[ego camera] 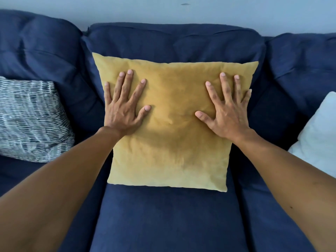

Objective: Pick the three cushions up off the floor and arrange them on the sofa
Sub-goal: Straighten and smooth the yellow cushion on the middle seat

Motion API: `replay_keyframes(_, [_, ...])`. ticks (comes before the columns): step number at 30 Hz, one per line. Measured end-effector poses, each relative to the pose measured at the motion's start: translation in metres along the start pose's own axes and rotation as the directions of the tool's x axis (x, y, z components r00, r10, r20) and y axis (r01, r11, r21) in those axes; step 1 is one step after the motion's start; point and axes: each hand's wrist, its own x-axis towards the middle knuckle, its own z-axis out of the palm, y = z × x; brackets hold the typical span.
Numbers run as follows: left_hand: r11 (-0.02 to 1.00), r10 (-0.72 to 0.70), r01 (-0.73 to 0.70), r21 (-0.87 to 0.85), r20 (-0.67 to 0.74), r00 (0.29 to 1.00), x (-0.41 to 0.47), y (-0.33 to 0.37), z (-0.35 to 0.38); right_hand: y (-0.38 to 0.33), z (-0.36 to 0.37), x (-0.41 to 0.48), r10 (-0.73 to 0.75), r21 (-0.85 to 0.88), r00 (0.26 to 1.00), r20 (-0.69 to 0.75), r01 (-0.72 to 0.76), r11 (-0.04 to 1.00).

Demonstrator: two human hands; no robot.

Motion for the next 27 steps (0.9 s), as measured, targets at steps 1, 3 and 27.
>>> replay_keyframes(1, [1.000, -0.018, 0.018, 0.003, 0.018, 1.000, 0.000, -0.003, -0.003, 0.003, -0.002, 0.000, 0.010, -0.005, 1.000, 0.012, -0.010, 1.000])
replay_keyframes(3, [0.999, -0.049, 0.048, 0.017, 0.061, 0.997, 0.000, -0.010, -0.011, 0.007, -0.009, -0.002, 0.044, -0.012, 0.998, 0.040, -0.043, 0.999])
replay_keyframes(27, [0.992, 0.127, -0.127, -0.011, 0.003, 0.992, 0.037, 0.026, -0.021, -0.052, -0.025, 0.024, 0.034, 0.017, 0.999, 0.013, -0.034, 0.999])
